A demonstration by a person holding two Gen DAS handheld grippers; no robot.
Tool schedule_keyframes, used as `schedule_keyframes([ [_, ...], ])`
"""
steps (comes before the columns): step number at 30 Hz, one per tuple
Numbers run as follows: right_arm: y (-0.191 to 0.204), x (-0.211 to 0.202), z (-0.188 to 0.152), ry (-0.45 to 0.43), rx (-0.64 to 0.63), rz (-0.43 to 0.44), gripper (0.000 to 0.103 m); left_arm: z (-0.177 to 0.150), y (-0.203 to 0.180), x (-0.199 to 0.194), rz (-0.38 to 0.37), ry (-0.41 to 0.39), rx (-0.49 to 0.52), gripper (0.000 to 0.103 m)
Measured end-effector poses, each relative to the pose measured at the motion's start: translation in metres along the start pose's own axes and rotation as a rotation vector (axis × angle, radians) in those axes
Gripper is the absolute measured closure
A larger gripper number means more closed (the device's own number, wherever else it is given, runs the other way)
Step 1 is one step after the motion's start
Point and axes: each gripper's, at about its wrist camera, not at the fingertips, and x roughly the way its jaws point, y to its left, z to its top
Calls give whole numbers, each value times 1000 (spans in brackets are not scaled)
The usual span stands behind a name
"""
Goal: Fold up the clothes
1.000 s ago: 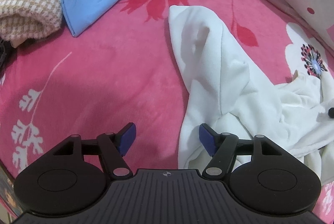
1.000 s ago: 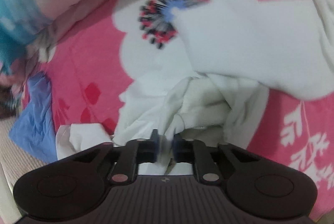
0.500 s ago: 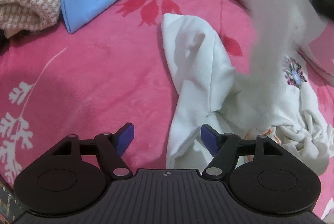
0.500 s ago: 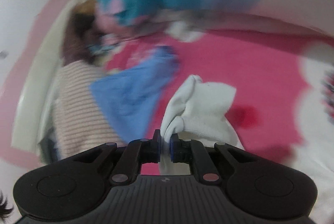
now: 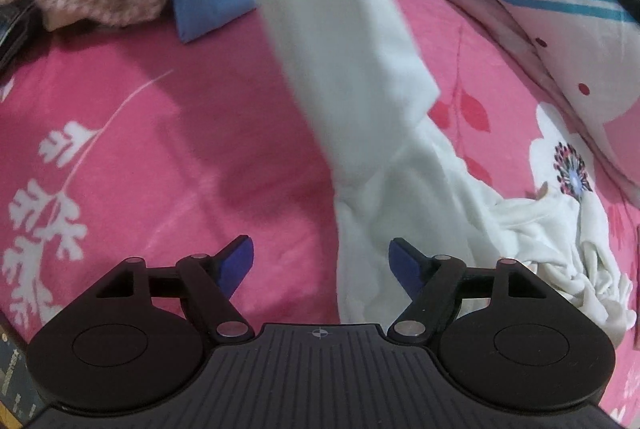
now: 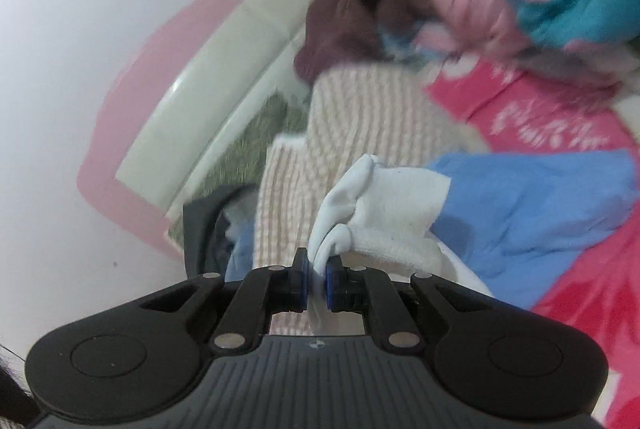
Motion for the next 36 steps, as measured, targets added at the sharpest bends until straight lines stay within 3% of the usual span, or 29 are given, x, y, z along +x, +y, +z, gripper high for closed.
schedule_keyframes([
  [4, -15, 48, -17, 138, 37, -109, 93, -3, 8, -2, 0, 2, -1, 26],
  [7, -30, 77, -38, 274, 56, -281, 77, -5, 11, -3, 9, 4, 4, 19],
  [9, -36, 83, -50, 323, 53, -346, 62, -7, 12, -5, 25, -5, 16, 10],
  [10, -37, 82, -55, 334, 51, -366, 60, -8, 12, -6, 31, -11, 24, 8],
  [13, -39, 59, -59, 291, 55, -360, 55, -13, 13, -10, 50, -34, 46, 4],
  [15, -39, 32, -61, 224, 70, -342, 48, -15, 13, -12, 63, -49, 62, 2],
  [20, -47, -56, -67, 41, 104, -327, 43, -16, 5, -22, 70, -106, 97, 0],
  [23, -58, -112, -79, -62, 132, -367, 40, -16, 0, -28, 68, -146, 113, 0],
  [28, -80, -192, -119, -157, 245, -495, 39, -14, -11, -28, 27, -159, 134, 0],
  [33, -113, -248, -164, -177, 346, -605, 39, -17, -26, -20, -20, -100, 189, 0],
  [34, -120, -253, -171, -155, 353, -623, 38, -19, -29, -17, -30, -82, 204, 0],
  [36, -135, -250, -178, -66, 340, -632, 26, -22, -37, -11, -44, -55, 228, 0],
])
